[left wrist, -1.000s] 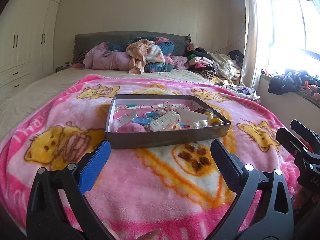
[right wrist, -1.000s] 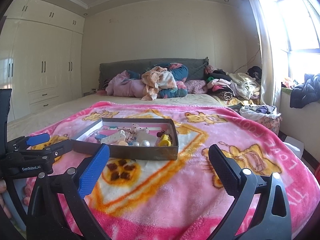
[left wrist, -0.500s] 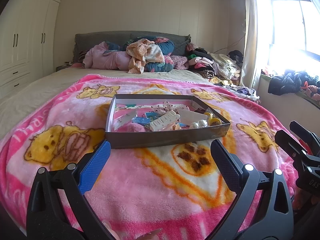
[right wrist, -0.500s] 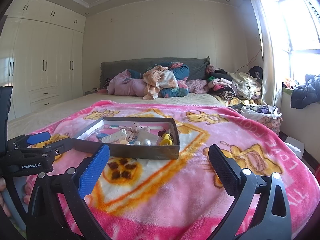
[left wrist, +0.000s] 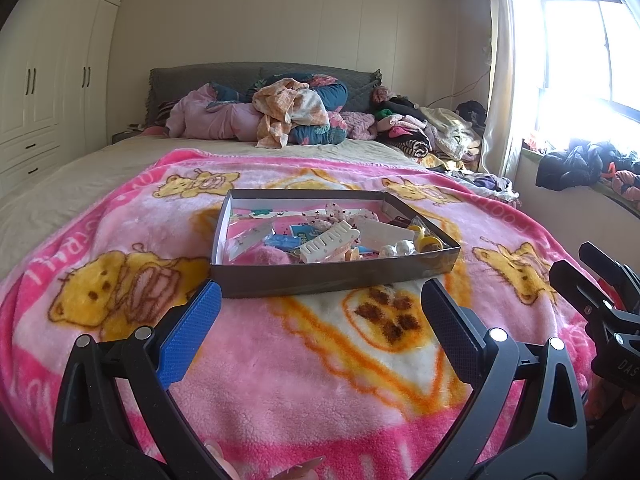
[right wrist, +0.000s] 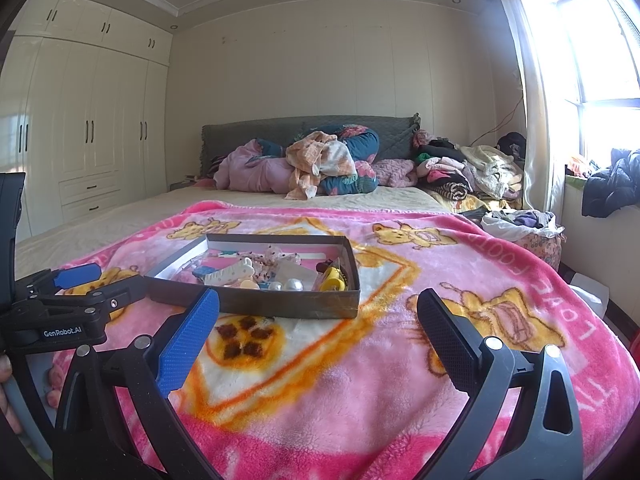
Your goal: Organize jewelry
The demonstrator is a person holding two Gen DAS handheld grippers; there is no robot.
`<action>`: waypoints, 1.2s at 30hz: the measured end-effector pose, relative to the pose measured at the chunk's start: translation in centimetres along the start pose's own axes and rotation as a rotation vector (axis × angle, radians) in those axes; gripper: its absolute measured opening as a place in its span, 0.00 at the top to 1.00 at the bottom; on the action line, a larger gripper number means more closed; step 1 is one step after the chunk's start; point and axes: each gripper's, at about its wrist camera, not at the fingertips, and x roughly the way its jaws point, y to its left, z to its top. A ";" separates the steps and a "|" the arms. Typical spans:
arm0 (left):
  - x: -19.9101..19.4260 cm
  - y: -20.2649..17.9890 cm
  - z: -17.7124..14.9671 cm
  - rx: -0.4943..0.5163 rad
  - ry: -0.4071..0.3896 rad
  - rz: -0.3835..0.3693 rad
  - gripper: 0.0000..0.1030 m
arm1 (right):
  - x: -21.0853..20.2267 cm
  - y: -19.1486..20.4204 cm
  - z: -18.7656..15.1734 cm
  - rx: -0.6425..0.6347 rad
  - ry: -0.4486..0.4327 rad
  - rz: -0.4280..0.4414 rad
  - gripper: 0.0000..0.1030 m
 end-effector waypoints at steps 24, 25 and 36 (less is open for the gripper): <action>0.0 0.1 0.0 -0.003 0.007 0.001 0.11 | 0.0 0.0 0.0 0.000 -0.002 -0.002 0.06; -0.1 0.2 -0.1 -0.002 0.006 0.002 0.11 | 0.0 0.0 0.0 0.000 -0.001 -0.002 0.06; 0.0 0.1 -0.1 -0.003 0.007 0.002 0.11 | -0.1 0.0 0.0 0.000 -0.002 -0.002 0.06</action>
